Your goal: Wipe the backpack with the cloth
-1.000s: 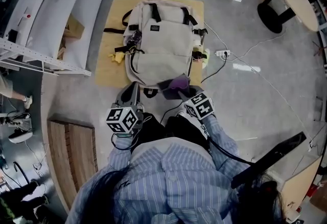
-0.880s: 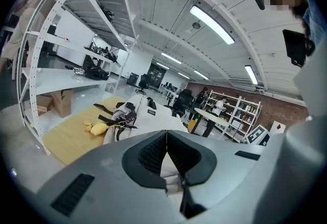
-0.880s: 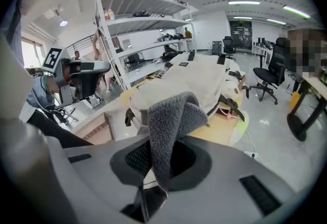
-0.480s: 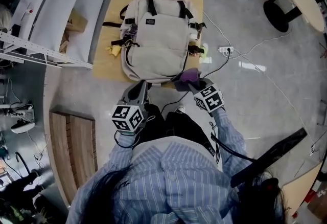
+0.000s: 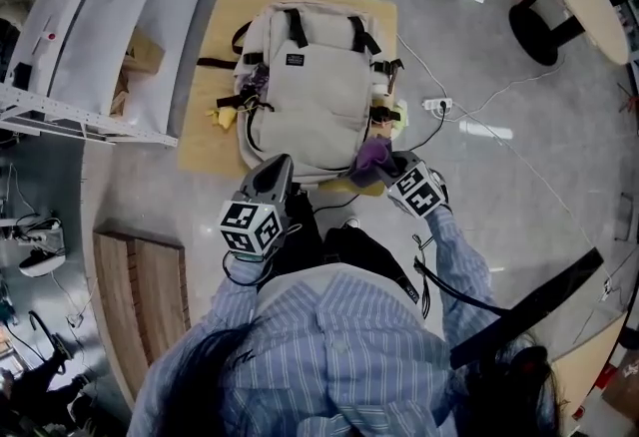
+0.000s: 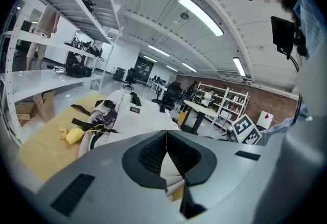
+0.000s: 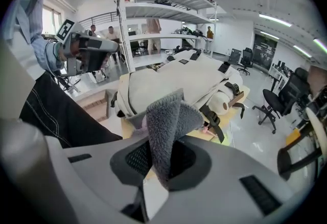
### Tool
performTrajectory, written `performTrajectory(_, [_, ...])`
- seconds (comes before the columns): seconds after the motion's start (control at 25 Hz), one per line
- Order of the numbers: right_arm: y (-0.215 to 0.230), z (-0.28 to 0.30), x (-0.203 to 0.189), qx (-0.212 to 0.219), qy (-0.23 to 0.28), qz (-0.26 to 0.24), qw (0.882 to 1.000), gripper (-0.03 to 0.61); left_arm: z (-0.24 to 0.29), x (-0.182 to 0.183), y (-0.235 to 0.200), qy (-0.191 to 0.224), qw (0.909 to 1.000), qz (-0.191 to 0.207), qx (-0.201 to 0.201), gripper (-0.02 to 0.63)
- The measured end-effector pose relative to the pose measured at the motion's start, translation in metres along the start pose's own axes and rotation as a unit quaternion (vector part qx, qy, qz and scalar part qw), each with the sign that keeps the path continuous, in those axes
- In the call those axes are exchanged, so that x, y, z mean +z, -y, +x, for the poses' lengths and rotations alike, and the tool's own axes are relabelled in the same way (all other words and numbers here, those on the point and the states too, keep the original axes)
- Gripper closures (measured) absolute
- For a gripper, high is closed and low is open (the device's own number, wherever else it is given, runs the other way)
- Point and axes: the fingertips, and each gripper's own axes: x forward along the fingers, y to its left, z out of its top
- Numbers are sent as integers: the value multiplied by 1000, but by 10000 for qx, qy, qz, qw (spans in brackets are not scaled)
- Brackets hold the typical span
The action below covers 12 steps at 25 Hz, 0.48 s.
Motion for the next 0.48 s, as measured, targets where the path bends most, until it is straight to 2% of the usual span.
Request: performTrajectory(0.48, [92,17,39,-258,-371,-204,9988,529,44,31,-32,-106,9991,-20,-403,609])
